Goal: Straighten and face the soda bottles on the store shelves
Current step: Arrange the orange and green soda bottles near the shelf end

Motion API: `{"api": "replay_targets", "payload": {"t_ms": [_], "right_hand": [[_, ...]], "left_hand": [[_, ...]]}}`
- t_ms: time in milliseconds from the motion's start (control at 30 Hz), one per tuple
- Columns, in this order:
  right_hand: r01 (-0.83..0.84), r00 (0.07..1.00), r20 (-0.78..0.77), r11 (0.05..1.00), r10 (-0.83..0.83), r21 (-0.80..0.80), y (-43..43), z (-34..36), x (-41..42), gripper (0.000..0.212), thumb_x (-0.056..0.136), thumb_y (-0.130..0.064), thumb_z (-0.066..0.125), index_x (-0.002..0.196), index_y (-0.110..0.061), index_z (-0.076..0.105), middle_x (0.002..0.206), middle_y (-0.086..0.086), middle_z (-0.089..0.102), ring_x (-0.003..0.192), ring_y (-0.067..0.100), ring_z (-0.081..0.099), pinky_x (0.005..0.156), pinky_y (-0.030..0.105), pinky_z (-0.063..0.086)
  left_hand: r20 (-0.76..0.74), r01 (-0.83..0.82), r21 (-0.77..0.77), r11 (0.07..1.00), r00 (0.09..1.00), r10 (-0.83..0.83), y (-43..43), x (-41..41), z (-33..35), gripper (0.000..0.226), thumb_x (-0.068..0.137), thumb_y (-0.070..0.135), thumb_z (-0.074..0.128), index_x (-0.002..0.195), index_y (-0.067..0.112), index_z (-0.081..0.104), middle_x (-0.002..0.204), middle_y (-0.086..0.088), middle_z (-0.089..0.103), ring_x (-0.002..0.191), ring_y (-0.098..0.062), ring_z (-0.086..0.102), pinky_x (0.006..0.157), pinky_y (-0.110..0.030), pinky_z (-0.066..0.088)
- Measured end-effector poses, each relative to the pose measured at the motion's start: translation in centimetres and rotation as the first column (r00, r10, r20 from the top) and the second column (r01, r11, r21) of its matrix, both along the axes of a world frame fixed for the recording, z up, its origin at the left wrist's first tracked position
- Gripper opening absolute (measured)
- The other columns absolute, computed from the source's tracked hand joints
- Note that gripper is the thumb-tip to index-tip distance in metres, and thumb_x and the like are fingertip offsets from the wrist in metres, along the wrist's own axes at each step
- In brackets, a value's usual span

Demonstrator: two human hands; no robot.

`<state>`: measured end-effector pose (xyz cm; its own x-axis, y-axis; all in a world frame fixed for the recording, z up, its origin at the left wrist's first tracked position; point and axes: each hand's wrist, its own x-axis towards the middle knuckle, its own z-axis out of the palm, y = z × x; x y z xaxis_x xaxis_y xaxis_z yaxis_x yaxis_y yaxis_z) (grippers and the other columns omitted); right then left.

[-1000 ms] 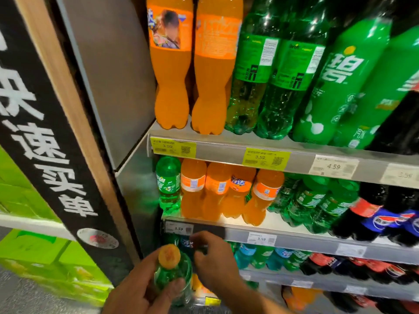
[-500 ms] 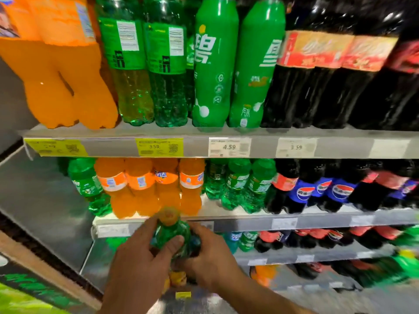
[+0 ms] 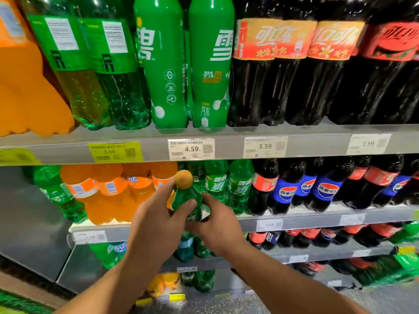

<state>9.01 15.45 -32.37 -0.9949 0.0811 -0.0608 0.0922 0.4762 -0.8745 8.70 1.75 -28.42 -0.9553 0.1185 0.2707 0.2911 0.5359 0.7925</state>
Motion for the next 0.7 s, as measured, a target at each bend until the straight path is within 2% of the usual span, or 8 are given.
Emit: {"api": "replay_targets", "payload": {"t_ms": [67, 167, 233, 333, 367, 467, 567, 700], "right_hand": [[0.010, 1.000, -0.001, 1.000, -0.010, 0.008, 0.5, 0.5, -0.5, 0.066, 0.079, -0.036, 0.079, 0.138, -0.032, 0.050, 0.119, -0.020, 0.063, 0.102, 0.015, 0.066, 0.080, 0.028, 0.053], [0.024, 1.000, -0.005, 1.000, -0.024, -0.008, 1.6, 0.6, -1.3, 0.049, 0.079, -0.027, 0.079, 0.118, -0.043, 0.055, 0.091, -0.028, 0.062, 0.072, -0.009, 0.061, 0.059, 0.005, 0.041], [0.060, 0.998, -0.015, 0.998, -0.060, -0.017, 1.8, 0.4, -2.0, 0.040, 0.078, -0.024, 0.078, 0.109, -0.041, 0.058, 0.081, -0.026, 0.064, 0.065, -0.013, 0.058, 0.052, 0.005, 0.041], [0.096, 0.995, -0.022, 0.995, -0.096, -0.014, 1.3, 0.4, -2.8, 0.049, 0.082, -0.027, 0.074, 0.128, -0.032, 0.057, 0.100, -0.017, 0.068, 0.089, 0.003, 0.066, 0.055, 0.002, 0.039], [0.100, 0.995, -0.018, 0.995, -0.100, -0.009, 1.2, 0.2, -3.0, 0.050, 0.083, -0.027, 0.073, 0.130, -0.030, 0.056, 0.101, -0.016, 0.067, 0.093, 0.008, 0.066, 0.054, 0.000, 0.038], [0.093, 0.996, -0.009, 0.996, -0.093, 0.002, 0.9, -0.3, -3.2, 0.051, 0.084, -0.024, 0.073, 0.131, -0.031, 0.055, 0.101, -0.016, 0.068, 0.083, 0.006, 0.065, 0.054, 0.001, 0.038], [0.121, 0.993, 0.011, 0.993, -0.121, 0.013, 0.8, -0.4, -3.5, 0.055, 0.085, -0.025, 0.072, 0.136, -0.030, 0.052, 0.117, -0.009, 0.070, 0.102, 0.012, 0.066, 0.065, 0.010, 0.041], [0.143, 0.990, -0.017, 0.982, -0.142, 0.123, 0.6, -0.1, -4.3, 0.032, 0.086, -0.030, 0.071, 0.116, -0.025, 0.062, 0.100, -0.003, 0.073, 0.091, 0.018, 0.068, 0.050, 0.008, 0.036]], "left_hand": [[-0.027, -0.025, -0.011, 1.000, 0.999, 0.024, 0.6, -0.6, 0.2, 0.044, 0.084, 0.034, 0.071, 0.117, 0.054, 0.049, 0.057, 0.032, 0.057, 0.047, -0.006, 0.052, 0.041, -0.015, 0.030], [-0.048, -0.012, 0.008, 1.000, 0.999, 0.012, 1.4, -1.8, 0.3, 0.039, 0.084, 0.029, 0.072, 0.117, 0.043, 0.058, 0.057, 0.027, 0.058, 0.044, -0.003, 0.053, 0.040, -0.012, 0.031], [-0.069, 0.012, 0.000, 1.000, 0.998, -0.012, 1.9, -2.4, 0.2, 0.038, 0.084, 0.028, 0.072, 0.117, 0.040, 0.058, 0.056, 0.020, 0.058, 0.043, -0.005, 0.050, 0.044, -0.016, 0.033], [-0.078, 0.027, -0.047, 0.999, 0.997, -0.031, 2.3, -3.4, -0.5, 0.038, 0.084, 0.028, 0.072, 0.118, 0.038, 0.057, 0.061, 0.015, 0.059, 0.051, -0.004, 0.052, 0.050, -0.026, 0.039], [-0.068, 0.023, -0.051, 0.998, 0.997, -0.027, 2.3, -3.8, -0.8, 0.037, 0.084, 0.029, 0.071, 0.118, 0.037, 0.058, 0.069, 0.013, 0.064, 0.057, -0.006, 0.057, 0.054, -0.030, 0.045], [-0.053, -0.006, -0.052, 0.999, 0.999, 0.003, 2.2, -4.5, -1.6, 0.030, 0.085, 0.027, 0.071, 0.111, 0.034, 0.059, 0.090, 0.014, 0.069, 0.071, -0.011, 0.064, 0.062, -0.030, 0.049], [-0.023, 0.006, -0.061, 0.998, 1.000, -0.007, 2.3, -5.1, -1.9, 0.025, 0.087, 0.031, 0.067, 0.109, 0.035, 0.057, 0.099, 0.016, 0.068, 0.087, -0.009, 0.064, 0.073, -0.032, 0.053], [0.027, -0.017, -0.150, 0.989, 0.999, 0.021, 2.6, -6.3, -1.5, 0.024, 0.090, 0.037, 0.061, 0.111, 0.025, 0.058, 0.103, 0.004, 0.069, 0.095, -0.018, 0.063, 0.078, -0.032, 0.050]]}}
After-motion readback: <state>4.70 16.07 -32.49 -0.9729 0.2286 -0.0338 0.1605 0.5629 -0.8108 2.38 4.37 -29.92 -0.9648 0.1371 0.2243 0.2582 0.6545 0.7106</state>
